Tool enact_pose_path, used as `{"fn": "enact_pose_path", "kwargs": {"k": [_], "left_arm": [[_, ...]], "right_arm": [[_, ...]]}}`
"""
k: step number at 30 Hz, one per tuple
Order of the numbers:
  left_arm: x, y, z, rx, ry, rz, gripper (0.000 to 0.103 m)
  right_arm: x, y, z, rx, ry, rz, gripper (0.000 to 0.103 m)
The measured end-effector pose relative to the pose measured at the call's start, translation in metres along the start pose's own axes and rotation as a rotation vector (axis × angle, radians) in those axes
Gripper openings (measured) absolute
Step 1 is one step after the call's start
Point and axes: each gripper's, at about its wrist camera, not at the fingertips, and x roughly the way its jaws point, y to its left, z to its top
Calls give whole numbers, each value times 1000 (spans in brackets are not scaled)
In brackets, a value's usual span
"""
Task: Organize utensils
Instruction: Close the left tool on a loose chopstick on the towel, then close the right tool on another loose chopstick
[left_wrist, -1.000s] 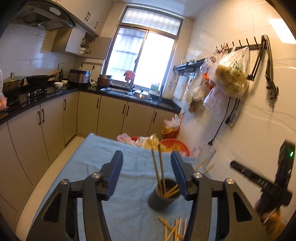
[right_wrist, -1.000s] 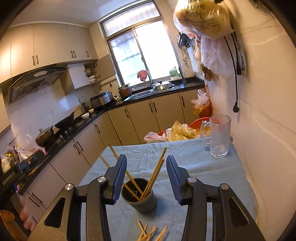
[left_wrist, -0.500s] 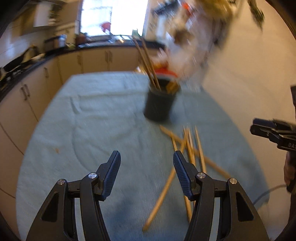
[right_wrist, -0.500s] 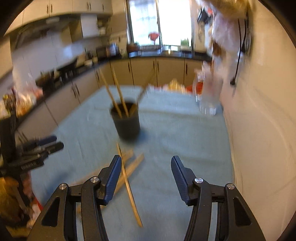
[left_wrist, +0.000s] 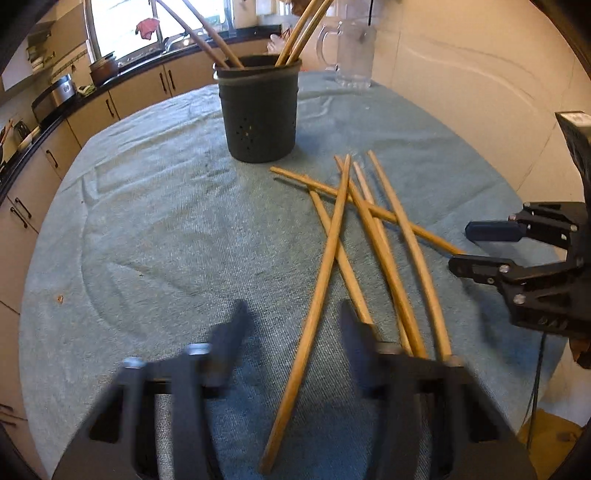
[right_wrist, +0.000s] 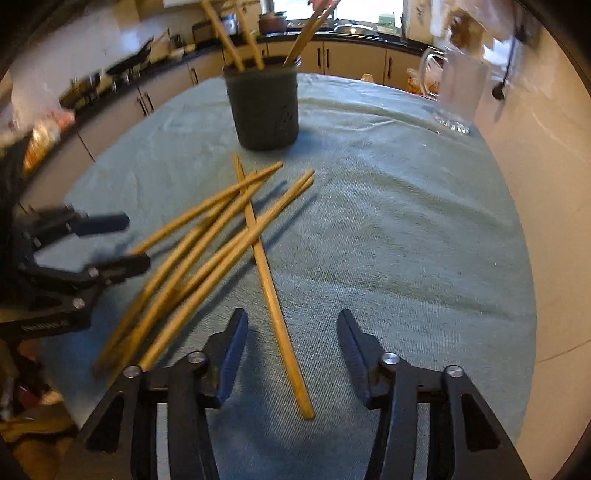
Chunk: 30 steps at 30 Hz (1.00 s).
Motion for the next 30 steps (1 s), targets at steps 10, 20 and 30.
{"fn": "enact_pose_path", "kwargs": {"k": [10,20,30], "left_arm": [[0,52,-10,-327,62,-135,7],[-9,66,-25,-398,60,-193,7],[-12,52,-23,-370,63,-143,15]], "right_arm": [[-1,-24,-5,146,30,-46,8],[-83,-81,-62,205,169,-162,35],[-232,-74,-88,-72,104,-471,83]]}}
